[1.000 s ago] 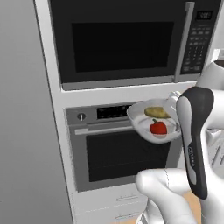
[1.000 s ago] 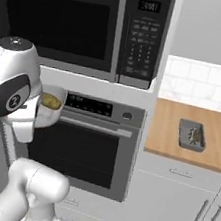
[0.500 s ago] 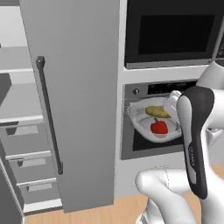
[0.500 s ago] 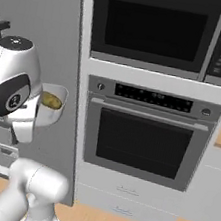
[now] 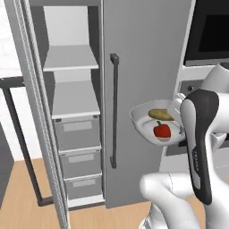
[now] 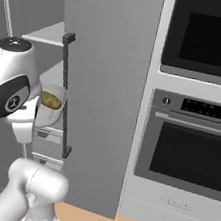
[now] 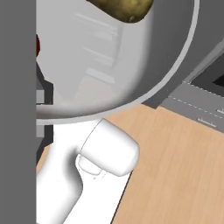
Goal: Take the meat container that has the fish and place it on the second highest rack of the freezer. Then take the vegetable container that has the bell pepper and potato and place it on the highest rack of the freezer.
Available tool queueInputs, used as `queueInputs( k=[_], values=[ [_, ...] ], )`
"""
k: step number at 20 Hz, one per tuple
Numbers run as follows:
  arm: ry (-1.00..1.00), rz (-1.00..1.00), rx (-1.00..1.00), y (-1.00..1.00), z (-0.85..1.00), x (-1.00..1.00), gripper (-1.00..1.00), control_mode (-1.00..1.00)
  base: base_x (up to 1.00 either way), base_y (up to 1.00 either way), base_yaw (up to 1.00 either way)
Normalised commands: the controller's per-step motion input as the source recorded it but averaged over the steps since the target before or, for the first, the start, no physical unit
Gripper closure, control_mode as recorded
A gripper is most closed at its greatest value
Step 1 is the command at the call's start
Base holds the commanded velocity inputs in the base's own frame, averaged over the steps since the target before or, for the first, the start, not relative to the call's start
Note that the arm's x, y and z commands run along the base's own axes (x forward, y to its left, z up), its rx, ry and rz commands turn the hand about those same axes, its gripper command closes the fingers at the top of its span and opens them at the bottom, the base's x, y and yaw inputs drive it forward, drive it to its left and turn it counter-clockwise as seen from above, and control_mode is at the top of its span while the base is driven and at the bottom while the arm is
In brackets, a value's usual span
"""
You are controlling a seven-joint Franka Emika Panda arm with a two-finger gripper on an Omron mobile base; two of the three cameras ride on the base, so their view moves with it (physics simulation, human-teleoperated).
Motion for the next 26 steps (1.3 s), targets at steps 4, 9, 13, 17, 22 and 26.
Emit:
queueInputs(
  k=[4, 9, 13, 17, 22, 26],
  values=[
    [0.0, 0.0, 0.0, 0.0, 0.0, 0.0, 1.0, 1.0, 0.2, 0.86, 0.0],
    [0.0, 0.0, 0.0, 0.0, 0.0, 0.0, 1.0, 1.0, 0.54, 0.47, 0.0],
    [0.0, 0.0, 0.0, 0.0, 0.0, 0.0, 1.0, 1.0, 0.66, 0.12, 0.0],
    [0.0, 0.0, 0.0, 0.0, 0.0, 0.0, 1.0, 1.0, 0.38, 0.38, 0.0],
    [0.0, 0.0, 0.0, 0.0, 0.0, 0.0, 1.0, 1.0, 0.44, 0.49, 0.0],
    [-0.02, 0.0, 0.0, 0.13, 0.03, 0.14, 1.0, -1.0, 0.23, 0.18, 0.0]
  ],
)
